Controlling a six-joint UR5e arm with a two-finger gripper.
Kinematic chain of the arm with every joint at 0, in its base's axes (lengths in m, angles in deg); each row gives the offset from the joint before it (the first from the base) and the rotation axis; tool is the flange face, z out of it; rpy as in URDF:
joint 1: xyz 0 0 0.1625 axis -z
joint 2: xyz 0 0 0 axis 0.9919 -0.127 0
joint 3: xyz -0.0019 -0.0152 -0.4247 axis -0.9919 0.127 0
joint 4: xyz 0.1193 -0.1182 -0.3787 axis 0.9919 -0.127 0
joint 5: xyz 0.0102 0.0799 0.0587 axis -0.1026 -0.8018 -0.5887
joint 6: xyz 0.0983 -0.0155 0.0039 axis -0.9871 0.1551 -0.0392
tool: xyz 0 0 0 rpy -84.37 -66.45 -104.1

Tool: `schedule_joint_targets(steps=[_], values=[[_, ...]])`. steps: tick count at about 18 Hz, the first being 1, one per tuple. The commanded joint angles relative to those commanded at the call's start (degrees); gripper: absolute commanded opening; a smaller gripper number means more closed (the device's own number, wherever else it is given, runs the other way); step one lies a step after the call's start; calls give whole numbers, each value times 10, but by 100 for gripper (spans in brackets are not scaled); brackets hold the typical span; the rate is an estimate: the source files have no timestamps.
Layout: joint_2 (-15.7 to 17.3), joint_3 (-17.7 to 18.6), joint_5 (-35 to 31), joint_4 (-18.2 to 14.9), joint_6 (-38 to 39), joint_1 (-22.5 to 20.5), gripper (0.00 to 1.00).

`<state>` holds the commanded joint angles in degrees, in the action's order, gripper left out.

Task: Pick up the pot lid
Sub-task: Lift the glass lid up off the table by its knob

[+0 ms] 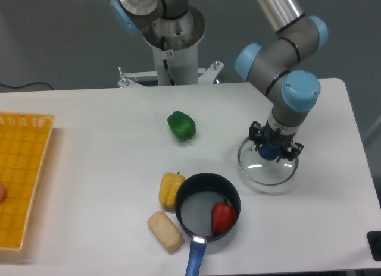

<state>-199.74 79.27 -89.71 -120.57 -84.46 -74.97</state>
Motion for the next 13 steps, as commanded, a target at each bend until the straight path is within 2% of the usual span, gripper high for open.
schedule_joint_targets(steps=[7,9,13], values=[[18,-47,-3,-98,1,10,38],[20,-61,-23,-121,1,12,37],[23,-70,-26,-130,1,25,36]])
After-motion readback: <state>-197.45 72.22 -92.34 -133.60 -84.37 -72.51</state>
